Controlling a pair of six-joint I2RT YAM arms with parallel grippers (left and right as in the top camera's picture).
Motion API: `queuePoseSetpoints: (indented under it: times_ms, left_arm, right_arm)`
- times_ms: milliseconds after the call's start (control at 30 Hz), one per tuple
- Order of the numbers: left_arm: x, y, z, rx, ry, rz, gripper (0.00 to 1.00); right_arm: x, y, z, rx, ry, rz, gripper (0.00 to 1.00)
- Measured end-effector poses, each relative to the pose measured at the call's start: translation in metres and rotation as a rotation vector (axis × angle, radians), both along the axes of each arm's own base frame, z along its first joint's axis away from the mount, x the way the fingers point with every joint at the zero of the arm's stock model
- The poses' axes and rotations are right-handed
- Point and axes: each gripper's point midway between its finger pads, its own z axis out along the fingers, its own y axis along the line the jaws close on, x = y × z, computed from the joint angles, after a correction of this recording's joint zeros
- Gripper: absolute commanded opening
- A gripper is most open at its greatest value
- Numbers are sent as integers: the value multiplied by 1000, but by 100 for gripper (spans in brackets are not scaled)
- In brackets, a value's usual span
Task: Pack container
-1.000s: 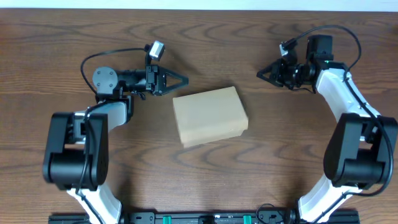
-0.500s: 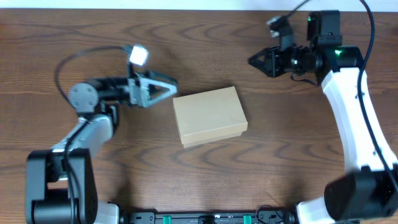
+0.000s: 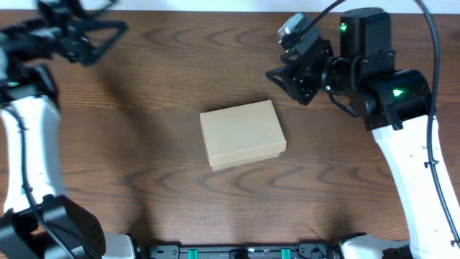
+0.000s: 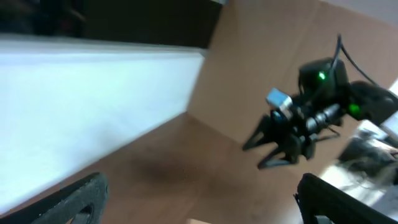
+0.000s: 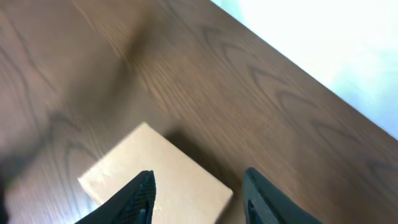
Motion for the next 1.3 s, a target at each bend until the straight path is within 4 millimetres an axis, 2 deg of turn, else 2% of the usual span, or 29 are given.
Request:
queuePoseSetpoints:
  times_ms: [167,200,233,333,433,533,600,700,800,900,1100,1200,1300]
  left_arm:
    - [3,36,32,30,-95,120,96]
    - [6,51,39,23,-109,179,96]
    - [7,53,40,23,-110,187,96]
    - [22,89,40,-52,1,339,96]
    - [41,122,18,-104,168,534,96]
    - [50,134,-35,-29,397,737,96]
    - [49,127,-62,96,476,816,96]
    - [41,108,-93,321,553,893,96]
    - [24,91,-119,524,625,925,96]
    - [11,82,-135,666,665,939,96]
    - [0,43,-148,848,646,874,96]
    - [-2,23,-150,907,608,841,96]
    - [-4,16,-151,933,597,831,96]
  right_arm:
    - [3,-1,-5,-75,-29,-29,45]
    - [3,-1,-6,-90,-34,-35,45]
    - [3,-1,-6,-91,-35,-36,45]
    - [5,-4,-7,-109,-43,-46,45]
    - [8,-8,-8,-130,-51,-68,44]
    - [11,-15,-9,-165,-60,-101,42]
    - [12,-18,-11,-184,-60,-116,41]
    - [7,-15,-17,-213,-43,-115,35]
    - [-5,-1,-30,-240,6,-73,30]
    - [-18,18,-50,-278,70,-18,21]
    - [-38,57,-103,-381,212,70,1]
    - [-42,67,-124,-420,268,82,1]
    - [-42,66,-139,-451,311,71,1]
